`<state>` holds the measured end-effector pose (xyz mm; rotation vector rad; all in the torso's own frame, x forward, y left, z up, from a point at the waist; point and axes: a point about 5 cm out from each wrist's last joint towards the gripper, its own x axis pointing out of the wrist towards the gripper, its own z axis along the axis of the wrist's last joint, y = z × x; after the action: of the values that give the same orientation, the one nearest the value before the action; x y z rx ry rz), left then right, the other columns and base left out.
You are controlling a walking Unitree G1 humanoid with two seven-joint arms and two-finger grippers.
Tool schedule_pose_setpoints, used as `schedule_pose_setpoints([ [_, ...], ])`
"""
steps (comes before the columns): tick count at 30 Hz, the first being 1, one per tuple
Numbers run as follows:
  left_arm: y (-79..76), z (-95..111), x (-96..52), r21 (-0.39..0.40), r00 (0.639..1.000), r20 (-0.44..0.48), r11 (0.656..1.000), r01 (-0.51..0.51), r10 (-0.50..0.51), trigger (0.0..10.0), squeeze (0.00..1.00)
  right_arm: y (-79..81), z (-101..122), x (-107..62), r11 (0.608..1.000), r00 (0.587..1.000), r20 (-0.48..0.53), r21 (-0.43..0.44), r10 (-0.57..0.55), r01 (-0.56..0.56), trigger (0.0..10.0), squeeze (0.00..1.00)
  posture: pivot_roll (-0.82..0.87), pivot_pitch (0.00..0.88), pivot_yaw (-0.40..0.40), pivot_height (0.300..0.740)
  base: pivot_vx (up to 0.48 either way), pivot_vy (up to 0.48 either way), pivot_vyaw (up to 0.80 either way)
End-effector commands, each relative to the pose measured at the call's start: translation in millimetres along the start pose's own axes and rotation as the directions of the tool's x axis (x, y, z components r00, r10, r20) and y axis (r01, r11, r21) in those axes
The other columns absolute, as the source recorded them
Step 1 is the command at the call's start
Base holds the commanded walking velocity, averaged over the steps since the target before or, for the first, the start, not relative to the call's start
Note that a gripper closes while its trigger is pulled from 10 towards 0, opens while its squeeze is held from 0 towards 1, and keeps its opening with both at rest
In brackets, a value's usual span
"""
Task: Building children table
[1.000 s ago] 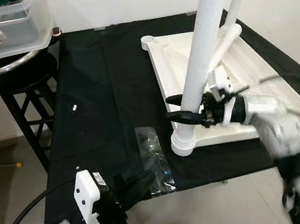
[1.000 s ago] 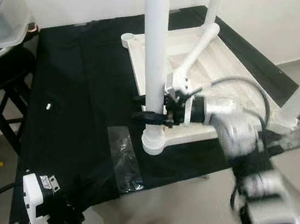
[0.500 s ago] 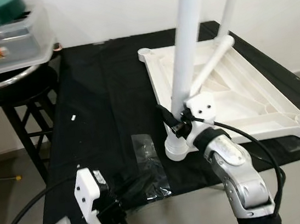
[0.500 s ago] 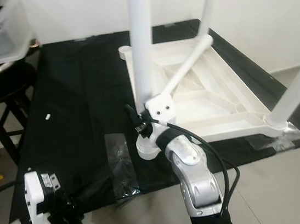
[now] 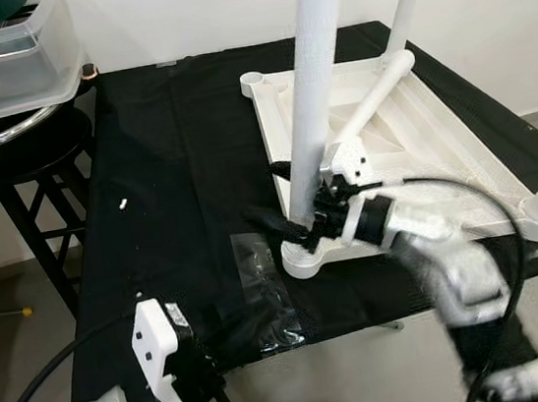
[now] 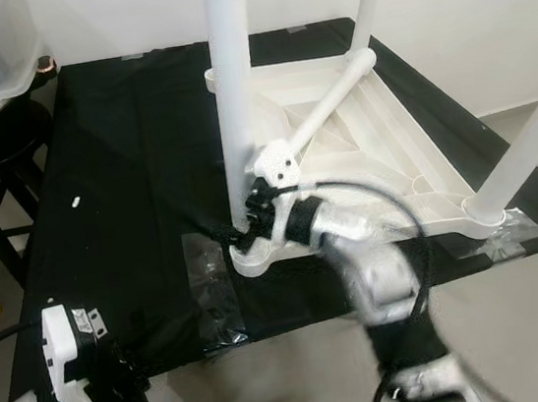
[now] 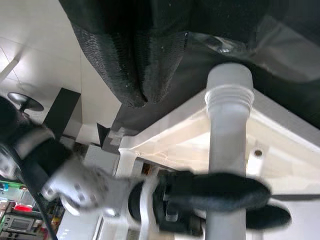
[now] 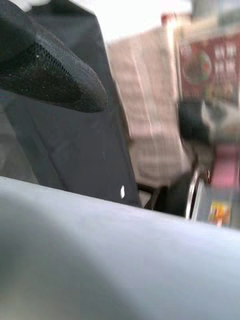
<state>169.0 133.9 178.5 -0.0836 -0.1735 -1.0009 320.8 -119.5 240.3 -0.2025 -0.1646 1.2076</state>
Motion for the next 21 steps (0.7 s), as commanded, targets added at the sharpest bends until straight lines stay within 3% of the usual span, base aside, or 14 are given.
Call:
schedule_pose_setpoints([
  [1, -5.4, 2, -2.7, 0.003, 1.000, -0.018, 1.000, 0.009, -0.009, 10.0, 0.00, -4.7, 3, 5.4, 0.996, 0.996, 0.015, -0.003, 0.088, -0.088, 10.0, 0.00, 0.07, 0.196, -0.075, 0.740, 0.000, 0.000, 0.00],
  [7, -9.6, 2, -7.9, -0.007, 0.999, -0.034, 1.000, -0.007, 0.007, 10.0, 0.00, -18.5, 21, 10.0, 0.992, 0.991, 0.051, -0.024, 0.124, -0.123, 10.0, 0.00, 0.09, 0.219, -0.080, 0.740, 0.000, 0.000, 0.00],
  [8, -10.5, 2, -9.8, -0.010, 0.999, -0.041, 1.000, -0.015, 0.014, 10.0, 0.00, -21.6, 27, 10.4, 0.989, 0.986, 0.065, -0.023, 0.150, -0.149, 9.6, 0.00, 0.09, 0.226, -0.082, 0.740, 0.000, 0.000, 0.00],
  [9, -11.6, 3, -11.4, -0.012, 0.999, -0.045, 1.000, -0.020, 0.020, 10.0, 0.00, -24.4, 31, 9.6, 0.983, 0.981, 0.069, -0.026, 0.182, -0.181, 4.0, 0.00, 0.09, 0.234, -0.089, 0.740, 0.000, 0.000, 0.00],
  [10, -12.4, 3, -12.3, -0.014, 0.999, -0.047, 1.000, -0.024, 0.023, 10.0, 0.00, -26.2, 34, 8.9, 0.979, 0.977, 0.070, -0.028, 0.204, -0.202, 4.0, 0.00, 0.09, 0.236, -0.090, 0.740, 0.000, 0.000, 0.00],
  [11, -13.3, 3, -12.9, -0.015, 0.999, -0.048, 1.000, -0.026, 0.025, 10.0, 0.00, -26.0, 36, 7.1, 0.972, 0.970, 0.070, -0.018, 0.234, -0.233, 0.0, 0.00, 0.10, 0.242, -0.092, 0.740, 0.000, 0.000, 0.00],
  [21, -17.1, 4, -16.3, -0.023, 0.998, -0.059, 0.999, -0.040, 0.038, 10.0, 0.00, -24.6, 26, -9.3, 0.919, 0.919, 0.035, 0.034, 0.392, -0.393, 0.0, 0.00, 0.10, 0.252, -0.091, 0.740, 0.000, 0.000, 0.00],
])
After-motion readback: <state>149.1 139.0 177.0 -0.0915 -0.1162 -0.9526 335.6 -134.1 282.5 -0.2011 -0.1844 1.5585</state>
